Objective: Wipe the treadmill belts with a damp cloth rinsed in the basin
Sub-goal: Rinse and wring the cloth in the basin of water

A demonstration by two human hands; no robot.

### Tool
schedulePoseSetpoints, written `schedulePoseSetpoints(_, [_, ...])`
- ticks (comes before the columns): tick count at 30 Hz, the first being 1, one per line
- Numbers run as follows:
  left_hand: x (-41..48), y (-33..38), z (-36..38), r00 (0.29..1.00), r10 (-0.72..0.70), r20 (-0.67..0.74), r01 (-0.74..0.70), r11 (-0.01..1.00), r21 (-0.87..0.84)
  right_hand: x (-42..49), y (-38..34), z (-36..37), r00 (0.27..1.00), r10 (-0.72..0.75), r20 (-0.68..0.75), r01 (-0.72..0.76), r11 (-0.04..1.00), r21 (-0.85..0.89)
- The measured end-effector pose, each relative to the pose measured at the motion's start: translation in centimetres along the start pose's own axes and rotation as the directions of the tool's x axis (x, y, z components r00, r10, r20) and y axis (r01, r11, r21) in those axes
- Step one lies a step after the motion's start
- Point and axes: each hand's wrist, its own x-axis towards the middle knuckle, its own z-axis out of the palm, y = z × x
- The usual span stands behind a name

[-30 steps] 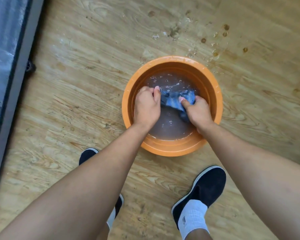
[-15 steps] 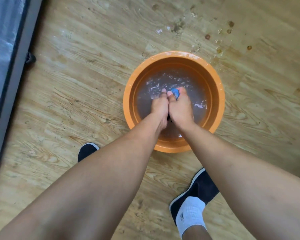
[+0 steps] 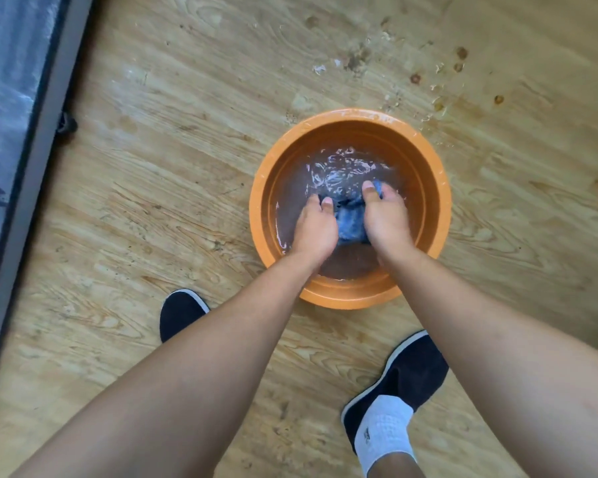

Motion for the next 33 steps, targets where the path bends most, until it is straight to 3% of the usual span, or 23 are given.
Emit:
schedulePoseSetpoints(3, [0.0, 0.3, 0.9, 0.992, 0.071, 0.100, -0.070, 0.997, -0.016, -1.7, -0.4, 0.1, 0.948, -0.300, 0.104, 0.317, 0.920, -0.232])
schedulePoseSetpoints(7, [0.3, -0.1, 0.6, 0.991, 0.042, 0.128, -0.017, 0.982, -0.187, -0.4, -1.7, 0.8, 0.915, -0.382, 0.128, 0.401, 0.832, -0.384])
schedulePoseSetpoints(12, [1.6, -1.1, -0.2, 0.958, 0.186, 0.216, -0.149, 0.973, -0.176, 2.3, -2.7, 1.5, 0.955, -0.262, 0.135, 0.288, 0.928, -0.236])
schedulePoseSetpoints(16, [0.9, -2.2, -1.2, 0.951, 0.228, 0.209, -0.227, 0.974, -0.029, 3.3, -2.2, 1.5, 0.969, -0.122, 0.214, 0.145, 0.985, -0.095])
schedulePoseSetpoints(18, [-1.3, -1.7, -1.0, 0.949, 0.277, 0.151, -0.267, 0.960, -0.083, 3.9, -0.4, 1.7, 0.977, 0.025, 0.210, -0.030, 0.999, 0.020])
schedulePoseSetpoints(20, [-2.8, -1.5, -0.2, 0.976, 0.218, 0.028, -0.212, 0.966, -0.148, 5.2, 2.6, 2.2, 0.973, 0.143, 0.181, -0.179, 0.963, 0.200])
schedulePoseSetpoints(23, [-1.9, -1.7, -0.3, 0.987, 0.073, -0.141, -0.085, 0.993, -0.080, 3.2, 3.0, 1.5, 0.973, 0.220, 0.068, -0.229, 0.903, 0.362])
schedulePoseSetpoints(24, [-1.2, -1.9, -0.4, 0.987, 0.062, -0.151, -0.070, 0.997, -0.046, 1.5, 1.7, 1.0, 0.983, 0.180, 0.037, -0.181, 0.921, 0.345])
schedulePoseSetpoints(26, [-0.6, -1.9, -0.2, 0.993, 0.059, -0.100, -0.060, 0.998, -0.004, -0.9, 0.8, 0.5, 0.997, -0.046, 0.056, 0.035, 0.983, 0.182])
schedulePoseSetpoints(29, [-0.4, -1.4, 0.4, 0.999, 0.045, 0.016, -0.043, 0.994, -0.104, -2.0, 0.8, 1.1, 0.941, -0.297, 0.159, 0.308, 0.950, -0.044])
schedulePoseSetpoints(31, [0.2, -1.7, 0.2, 0.997, 0.055, 0.058, -0.042, 0.977, -0.207, -1.4, 0.3, 2.1, 0.931, -0.337, 0.138, 0.351, 0.931, -0.098])
schedulePoseSetpoints(33, [0.7, -2.2, -0.4, 0.996, 0.064, 0.061, -0.045, 0.962, -0.269, -1.0, -0.4, 3.5, 0.948, -0.293, 0.123, 0.304, 0.950, -0.077])
